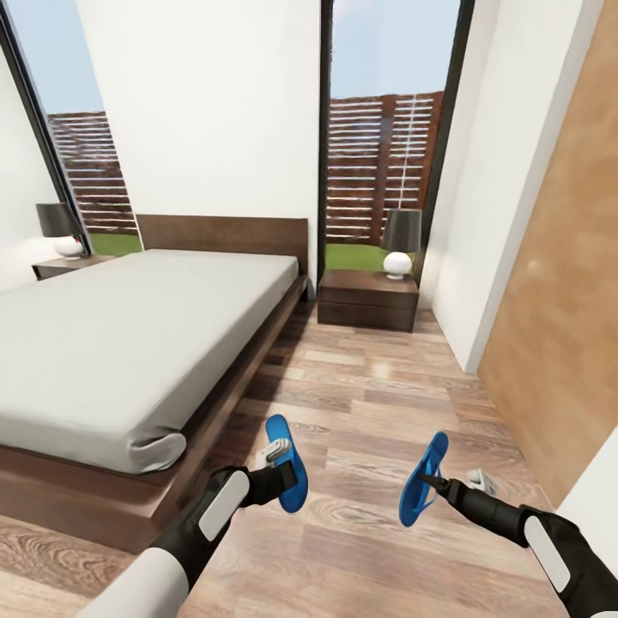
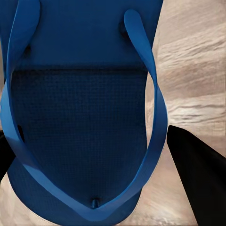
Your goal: In the bedroom, move the book from the bed onto either nightstand, and place the two sandals side by side next to the bed.
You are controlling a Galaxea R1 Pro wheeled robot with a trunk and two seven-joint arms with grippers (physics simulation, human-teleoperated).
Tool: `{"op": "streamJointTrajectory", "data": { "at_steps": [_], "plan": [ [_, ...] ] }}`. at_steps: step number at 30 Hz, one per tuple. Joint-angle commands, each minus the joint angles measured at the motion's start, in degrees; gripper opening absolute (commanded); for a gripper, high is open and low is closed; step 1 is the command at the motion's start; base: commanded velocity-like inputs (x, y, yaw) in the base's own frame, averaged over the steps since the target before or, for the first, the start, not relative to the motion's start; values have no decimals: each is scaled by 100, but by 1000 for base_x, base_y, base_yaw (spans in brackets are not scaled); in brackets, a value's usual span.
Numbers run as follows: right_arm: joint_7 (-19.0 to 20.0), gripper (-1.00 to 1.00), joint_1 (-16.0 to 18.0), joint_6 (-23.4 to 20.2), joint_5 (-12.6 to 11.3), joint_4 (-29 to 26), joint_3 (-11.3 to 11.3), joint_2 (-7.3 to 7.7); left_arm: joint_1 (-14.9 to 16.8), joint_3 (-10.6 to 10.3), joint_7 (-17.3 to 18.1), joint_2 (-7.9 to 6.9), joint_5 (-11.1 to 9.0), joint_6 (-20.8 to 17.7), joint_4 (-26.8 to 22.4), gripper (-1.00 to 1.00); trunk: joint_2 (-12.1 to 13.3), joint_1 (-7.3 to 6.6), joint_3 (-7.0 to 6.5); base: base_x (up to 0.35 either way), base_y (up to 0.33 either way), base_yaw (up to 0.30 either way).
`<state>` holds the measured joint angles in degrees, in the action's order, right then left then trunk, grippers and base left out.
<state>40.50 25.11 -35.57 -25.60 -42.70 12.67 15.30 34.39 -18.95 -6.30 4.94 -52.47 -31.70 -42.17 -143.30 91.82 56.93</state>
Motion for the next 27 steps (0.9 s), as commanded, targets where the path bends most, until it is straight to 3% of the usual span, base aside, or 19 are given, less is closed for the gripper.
{"op": "streamJointTrajectory", "data": {
  "at_steps": [1,27],
  "plan": [
    [8,-100,3,-46,-39,-1,16,-1,1,-13,-65,-2,-60,-12,-11,-100,-2,1,6,242,-1,0],
    [-5,-100,3,-55,-19,5,0,-18,2,-13,-65,7,-54,-12,-11,-100,-2,1,6,240,-114,0]
  ]
}}
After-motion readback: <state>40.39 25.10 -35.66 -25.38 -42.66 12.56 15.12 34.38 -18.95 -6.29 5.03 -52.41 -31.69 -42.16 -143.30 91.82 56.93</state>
